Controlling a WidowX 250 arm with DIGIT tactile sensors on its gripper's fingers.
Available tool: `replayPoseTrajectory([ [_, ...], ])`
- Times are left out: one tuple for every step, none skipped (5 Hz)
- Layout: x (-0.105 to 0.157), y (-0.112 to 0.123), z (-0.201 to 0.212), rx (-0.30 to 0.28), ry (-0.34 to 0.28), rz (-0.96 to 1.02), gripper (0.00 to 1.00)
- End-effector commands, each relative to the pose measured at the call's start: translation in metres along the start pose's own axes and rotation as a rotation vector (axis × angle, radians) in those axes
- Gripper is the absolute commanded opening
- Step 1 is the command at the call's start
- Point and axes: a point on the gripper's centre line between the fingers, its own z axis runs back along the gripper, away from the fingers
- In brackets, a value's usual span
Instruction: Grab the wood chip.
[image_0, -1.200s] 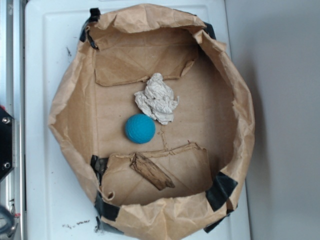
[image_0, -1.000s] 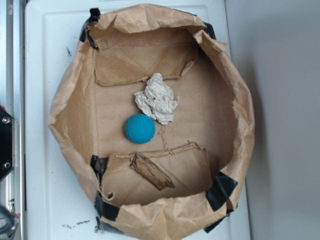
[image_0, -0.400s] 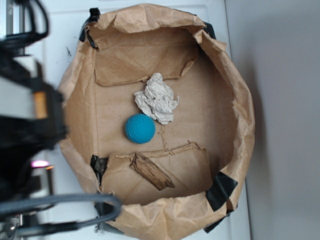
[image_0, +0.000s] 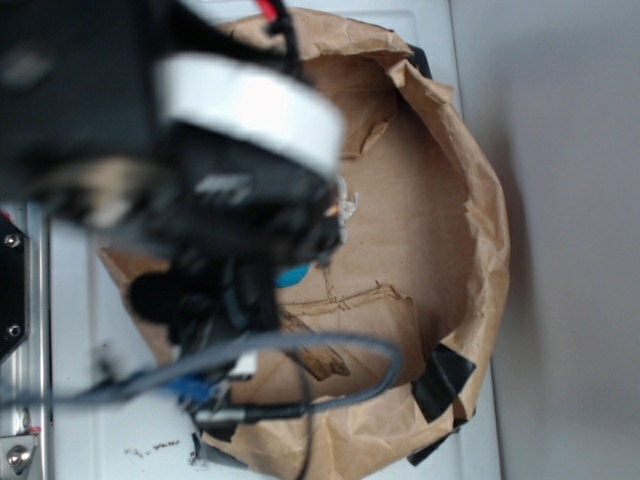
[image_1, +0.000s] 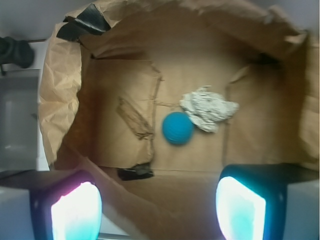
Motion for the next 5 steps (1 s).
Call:
replayPoseTrajectory([
  [0.005,-0.001,0.013,-0.005,-0.056,0.001,1.0],
  [0.016,0.023,-0.009,0.015,-0.019,-0.199,1.0],
  [0.037,0.026,-0.04,0.092,0.043,-0.362,1.0],
  [0.046,0.027,-0.061,0.204,0.07,-0.438,1.0],
  [0.043,0.0,-0.098,0.374,0.069,-0.521,1.0],
])
